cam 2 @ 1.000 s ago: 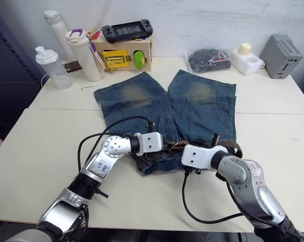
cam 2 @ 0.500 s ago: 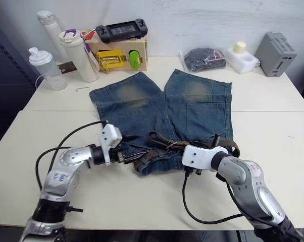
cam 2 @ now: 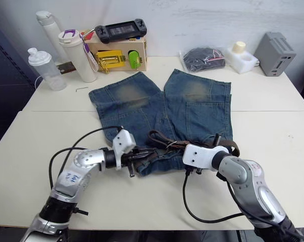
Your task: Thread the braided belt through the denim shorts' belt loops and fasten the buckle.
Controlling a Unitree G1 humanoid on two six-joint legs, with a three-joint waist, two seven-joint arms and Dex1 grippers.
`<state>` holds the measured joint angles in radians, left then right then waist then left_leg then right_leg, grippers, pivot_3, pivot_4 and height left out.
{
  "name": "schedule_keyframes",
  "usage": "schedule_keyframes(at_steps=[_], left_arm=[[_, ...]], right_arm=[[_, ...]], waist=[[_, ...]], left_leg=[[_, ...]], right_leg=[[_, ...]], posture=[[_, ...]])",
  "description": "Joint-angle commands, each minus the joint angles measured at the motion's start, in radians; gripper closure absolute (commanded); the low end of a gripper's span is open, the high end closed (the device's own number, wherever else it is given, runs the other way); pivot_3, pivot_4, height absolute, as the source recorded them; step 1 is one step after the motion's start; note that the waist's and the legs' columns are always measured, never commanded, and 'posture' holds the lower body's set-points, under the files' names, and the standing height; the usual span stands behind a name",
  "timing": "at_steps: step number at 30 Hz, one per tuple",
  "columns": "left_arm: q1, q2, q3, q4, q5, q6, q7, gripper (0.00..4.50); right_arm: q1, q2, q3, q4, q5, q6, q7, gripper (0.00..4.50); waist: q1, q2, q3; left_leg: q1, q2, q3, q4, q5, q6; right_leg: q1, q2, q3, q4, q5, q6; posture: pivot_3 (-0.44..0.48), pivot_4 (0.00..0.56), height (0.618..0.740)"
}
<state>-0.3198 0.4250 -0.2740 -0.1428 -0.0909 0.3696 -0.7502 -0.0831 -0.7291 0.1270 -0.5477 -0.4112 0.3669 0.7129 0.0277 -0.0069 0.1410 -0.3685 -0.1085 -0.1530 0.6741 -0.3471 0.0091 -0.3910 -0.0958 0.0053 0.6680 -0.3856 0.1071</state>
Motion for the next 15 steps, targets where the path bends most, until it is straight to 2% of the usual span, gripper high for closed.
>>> schedule_keyframes(at_steps=[1,8,12,15], left_arm=[[0.027,0.032,-0.057,0.072,0.083,-0.02,0.012,4.17],[0.047,0.059,-0.078,0.067,0.098,-0.048,0.002,4.17],[0.051,0.061,-0.074,0.065,0.092,-0.052,0.005,4.17],[0.05,0.066,-0.078,0.064,0.098,-0.059,0.003,4.17]], right_arm=[[0.04,-0.041,-0.121,-0.025,0.024,-0.028,-0.01,4.5],[0.242,-0.12,-0.472,0.058,0.078,-0.177,-0.039,4.5],[0.322,-0.152,-0.562,0.146,0.043,-0.22,-0.071,4.5],[0.329,-0.147,-0.538,0.149,0.023,-0.218,-0.096,4.5]], waist=[[0.002,0.0,0.0],[0.007,0.001,-0.001],[0.003,0.004,-0.002],[0.004,0.003,-0.002]], left_leg=[[0.0,0.0,0.0,0.0,0.0,0.0],[0.001,0.0,0.0,0.0,0.0,0.0],[0.002,0.001,0.002,-0.001,0.0,0.0],[0.01,0.001,0.002,-0.005,0.0,0.001]], right_leg=[[0.0,0.0,0.0,0.0,0.0,0.0],[0.002,0.0,0.0,-0.002,0.0,0.0],[0.003,0.0,0.0,-0.003,0.0,0.0],[0.01,0.0,0.0,-0.006,0.0,0.0]], posture=[[0.0,0.15,0.733],[0.0,0.15,0.733],[0.0,0.15,0.733],[0.0,0.15,0.733]])
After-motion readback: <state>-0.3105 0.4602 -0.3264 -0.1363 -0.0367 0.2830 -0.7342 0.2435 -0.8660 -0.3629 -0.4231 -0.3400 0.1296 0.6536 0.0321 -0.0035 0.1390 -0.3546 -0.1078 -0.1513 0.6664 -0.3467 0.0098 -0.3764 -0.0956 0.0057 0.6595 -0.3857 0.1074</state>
